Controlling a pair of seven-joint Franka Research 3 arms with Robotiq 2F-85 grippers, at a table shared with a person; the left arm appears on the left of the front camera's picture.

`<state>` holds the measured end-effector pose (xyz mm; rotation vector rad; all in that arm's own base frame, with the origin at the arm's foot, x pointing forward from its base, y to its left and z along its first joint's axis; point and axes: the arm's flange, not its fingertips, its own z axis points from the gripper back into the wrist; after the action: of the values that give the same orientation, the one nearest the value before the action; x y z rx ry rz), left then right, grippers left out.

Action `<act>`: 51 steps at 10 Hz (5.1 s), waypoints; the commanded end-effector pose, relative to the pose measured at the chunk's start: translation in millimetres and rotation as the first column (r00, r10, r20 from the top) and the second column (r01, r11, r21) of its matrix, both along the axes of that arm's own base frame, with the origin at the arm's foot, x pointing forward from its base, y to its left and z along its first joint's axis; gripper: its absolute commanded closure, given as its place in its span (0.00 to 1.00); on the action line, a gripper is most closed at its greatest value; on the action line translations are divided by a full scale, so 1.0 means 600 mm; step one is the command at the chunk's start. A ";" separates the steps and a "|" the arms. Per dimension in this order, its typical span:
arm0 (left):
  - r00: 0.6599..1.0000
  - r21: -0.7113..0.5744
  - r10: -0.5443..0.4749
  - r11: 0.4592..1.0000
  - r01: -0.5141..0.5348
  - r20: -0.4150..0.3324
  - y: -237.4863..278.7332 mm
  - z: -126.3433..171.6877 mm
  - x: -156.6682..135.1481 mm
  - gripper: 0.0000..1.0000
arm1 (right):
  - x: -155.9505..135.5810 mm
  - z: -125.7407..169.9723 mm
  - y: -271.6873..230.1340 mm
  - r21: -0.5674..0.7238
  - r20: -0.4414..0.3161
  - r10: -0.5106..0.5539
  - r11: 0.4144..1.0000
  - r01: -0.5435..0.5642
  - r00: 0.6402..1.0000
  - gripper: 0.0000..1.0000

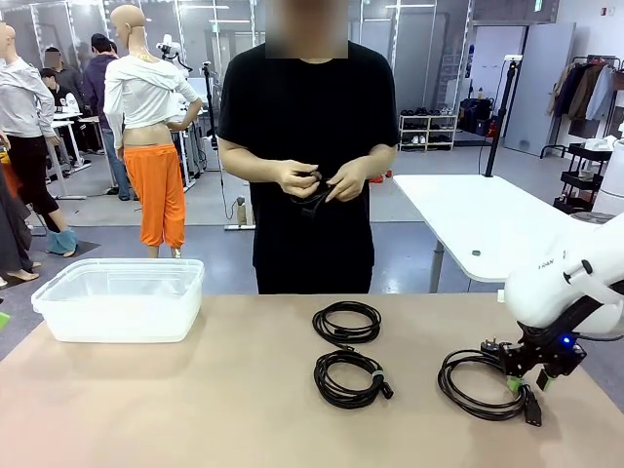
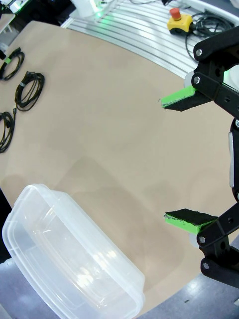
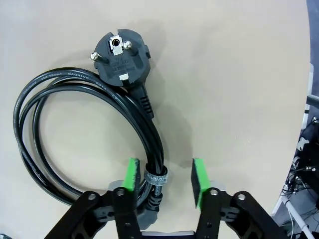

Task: Organize and store the cables.
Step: Place the Power Cable into the Organizing box.

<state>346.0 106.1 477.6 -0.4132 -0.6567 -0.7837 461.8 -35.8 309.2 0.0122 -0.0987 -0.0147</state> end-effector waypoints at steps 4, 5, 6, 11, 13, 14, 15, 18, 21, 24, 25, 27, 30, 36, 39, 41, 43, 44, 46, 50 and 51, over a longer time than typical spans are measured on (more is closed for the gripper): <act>1.000 -0.011 -0.007 1.000 0.007 0.005 0.001 0.000 0.000 0.00 | 0.016 0.007 0.000 -0.040 -0.036 -0.049 0.998 0.047 0.998 1.00; 1.000 -0.011 -0.007 1.000 0.007 0.005 0.001 0.000 0.000 0.00 | 0.016 0.015 0.000 -0.041 -0.033 -0.051 0.998 0.049 0.998 1.00; 1.000 -0.011 -0.007 1.000 0.007 0.005 0.001 0.000 0.000 0.00 | 0.015 0.034 -0.005 -0.043 -0.025 -0.051 0.998 0.050 0.998 1.00; 1.000 -0.011 -0.007 1.000 0.007 0.005 0.001 0.000 0.000 0.00 | -0.022 0.235 -0.010 -0.003 -0.023 -0.085 0.996 0.085 0.996 1.00; 1.000 -0.011 -0.007 1.000 0.007 0.005 0.001 0.000 0.000 0.00 | -0.032 0.252 -0.008 0.020 0.010 -0.099 0.995 0.099 0.995 1.00; 1.000 -0.011 -0.007 1.000 0.007 0.005 0.001 0.000 0.000 0.00 | -0.030 0.249 -0.016 0.008 -0.010 -0.053 0.999 0.053 0.999 1.00; 1.000 -0.011 -0.007 1.000 0.007 0.005 0.001 0.000 0.000 0.00 | -0.030 0.249 -0.016 0.008 -0.010 -0.053 0.999 0.053 0.999 1.00; 1.000 -0.011 -0.007 1.000 0.007 0.005 0.001 0.000 0.000 0.00 | -0.030 0.249 -0.016 0.008 -0.010 -0.053 0.999 0.053 0.999 1.00; 1.000 -0.011 -0.007 1.000 0.007 0.005 0.001 0.000 0.000 0.00 | -0.030 0.249 -0.016 0.008 -0.010 -0.053 0.999 0.053 0.999 1.00; 1.000 -0.011 -0.007 1.000 0.007 0.005 0.001 0.000 0.000 0.00 | -0.011 0.291 0.036 0.168 0.094 -0.028 0.986 0.012 0.995 0.82; 1.000 -0.011 -0.007 1.000 0.007 0.005 0.001 0.000 0.000 0.00 | -0.011 0.306 0.076 0.154 0.083 -0.025 0.988 0.012 0.996 0.82; 1.000 -0.011 -0.007 1.000 0.007 0.005 0.001 0.000 0.000 0.00 | -0.003 0.324 0.168 0.126 0.095 -0.005 0.992 -0.008 0.995 0.82; 1.000 -0.011 -0.007 1.000 0.007 0.005 0.001 0.000 0.000 0.00 | 0.004 0.316 0.319 0.101 0.060 0.046 0.994 -0.052 0.997 0.82; 1.000 -0.011 -0.007 1.000 0.007 0.005 0.001 0.000 0.000 0.00 | -0.018 0.221 0.630 0.140 -0.057 0.039 0.990 -0.030 0.998 0.82; 1.000 -0.011 -0.007 1.000 0.007 0.005 0.001 0.000 0.000 0.00 | -0.038 0.153 0.716 0.180 -0.060 0.017 0.984 -0.006 0.998 0.82; 1.000 -0.011 -0.007 1.000 0.007 0.005 0.001 0.000 0.000 0.00 | -0.040 0.092 0.746 0.169 -0.070 0.000 0.985 0.012 0.998 0.82; 1.000 -0.011 -0.007 1.000 0.007 0.005 0.001 0.000 0.000 0.00 | -0.044 0.047 0.754 0.174 -0.097 -0.026 0.984 0.043 0.995 0.82; 1.000 -0.011 -0.007 1.000 0.007 0.005 0.001 0.000 0.000 0.00 | -0.049 0.041 0.750 0.187 -0.096 -0.036 0.981 0.054 0.995 0.82; 1.000 -0.011 -0.007 1.000 0.007 0.005 0.001 0.000 0.000 0.00 | -0.056 0.042 0.745 0.168 -0.108 -0.008 0.985 0.026 0.994 0.66; 1.000 -0.011 -0.007 1.000 0.007 0.005 0.001 0.000 0.000 0.00 | -0.064 0.069 0.714 0.170 -0.093 0.006 0.985 0.010 0.996 0.00; 1.000 -0.011 -0.007 1.000 0.007 0.005 0.001 0.000 0.000 0.00 | -0.065 0.083 0.702 0.171 -0.077 0.008 0.985 0.005 0.997 0.00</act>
<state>346.1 105.6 477.6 -0.4107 -0.6547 -0.7846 430.3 398.6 353.1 0.1851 -0.0014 -0.0177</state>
